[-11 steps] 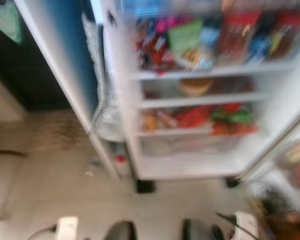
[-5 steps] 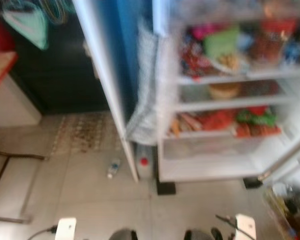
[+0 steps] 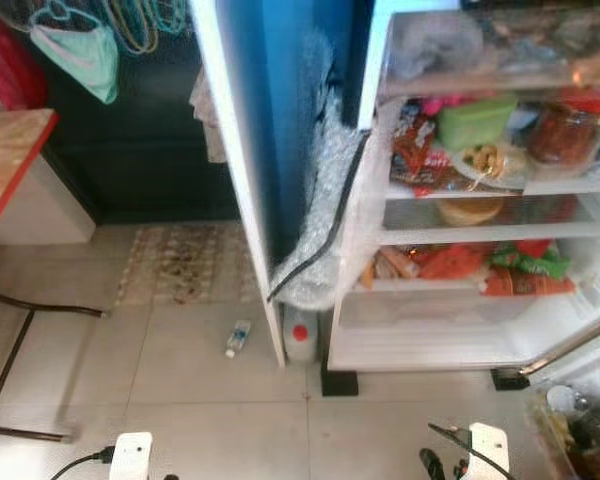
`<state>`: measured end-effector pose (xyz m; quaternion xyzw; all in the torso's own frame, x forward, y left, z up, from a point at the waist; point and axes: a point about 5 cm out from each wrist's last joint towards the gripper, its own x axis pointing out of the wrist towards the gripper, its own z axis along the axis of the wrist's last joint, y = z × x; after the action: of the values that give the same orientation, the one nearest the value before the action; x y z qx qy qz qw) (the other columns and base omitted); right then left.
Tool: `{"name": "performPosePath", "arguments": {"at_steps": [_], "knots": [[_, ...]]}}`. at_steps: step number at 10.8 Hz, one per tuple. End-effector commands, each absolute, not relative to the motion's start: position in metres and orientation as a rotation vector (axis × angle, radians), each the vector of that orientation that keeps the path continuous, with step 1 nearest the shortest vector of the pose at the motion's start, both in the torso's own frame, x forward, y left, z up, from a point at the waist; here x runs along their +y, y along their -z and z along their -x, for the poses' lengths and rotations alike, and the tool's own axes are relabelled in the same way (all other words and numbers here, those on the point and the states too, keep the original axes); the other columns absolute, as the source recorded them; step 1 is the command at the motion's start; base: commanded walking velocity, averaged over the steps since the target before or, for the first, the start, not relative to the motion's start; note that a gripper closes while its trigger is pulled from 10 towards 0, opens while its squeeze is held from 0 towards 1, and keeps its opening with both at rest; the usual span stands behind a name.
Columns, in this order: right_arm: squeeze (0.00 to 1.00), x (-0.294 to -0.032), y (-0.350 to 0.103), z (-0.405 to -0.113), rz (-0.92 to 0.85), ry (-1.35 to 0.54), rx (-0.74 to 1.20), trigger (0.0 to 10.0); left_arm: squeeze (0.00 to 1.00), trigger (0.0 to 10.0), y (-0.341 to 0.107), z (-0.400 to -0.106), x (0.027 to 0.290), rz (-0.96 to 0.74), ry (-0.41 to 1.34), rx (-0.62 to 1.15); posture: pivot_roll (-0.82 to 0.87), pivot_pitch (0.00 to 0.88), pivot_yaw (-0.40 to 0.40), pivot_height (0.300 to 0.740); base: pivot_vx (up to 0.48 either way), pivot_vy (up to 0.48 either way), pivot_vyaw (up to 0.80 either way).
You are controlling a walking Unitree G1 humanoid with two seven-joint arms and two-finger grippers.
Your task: Restocking fridge
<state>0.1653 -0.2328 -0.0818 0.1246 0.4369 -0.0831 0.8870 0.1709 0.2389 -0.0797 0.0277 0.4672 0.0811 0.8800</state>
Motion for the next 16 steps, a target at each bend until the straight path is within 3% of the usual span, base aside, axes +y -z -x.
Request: {"name": "performPosePath", "arguments": {"at_steps": [1,9,16], "knots": [[0.0,-0.2332,0.085,-0.1581,-0.264,0.192,0.928,10.0,0.0,10.0,0.0847,-0.16,0.2394,-0.052,-0.17,1.015,0.01,0.105,0.056,0.74,0.0,0.42,0.0],[0.0,-0.2335,0.085,-0.1582,-0.273,0.215,0.919,10.0,0.0,10.0,0.0845,-0.1608,0.2389,-0.06,-0.159,1.018,0.0,0.087,0.062,0.74,0.0,0.45,0.0],[0.0,-0.2319,0.0868,-0.155,-0.268,0.211,0.935,10.0,0.0,10.0,0.0873,-0.1555,0.2356,-0.102,-0.118,1.034,-0.01,0.043,0.067,0.74,0.0,0.0,-0.66]]}}
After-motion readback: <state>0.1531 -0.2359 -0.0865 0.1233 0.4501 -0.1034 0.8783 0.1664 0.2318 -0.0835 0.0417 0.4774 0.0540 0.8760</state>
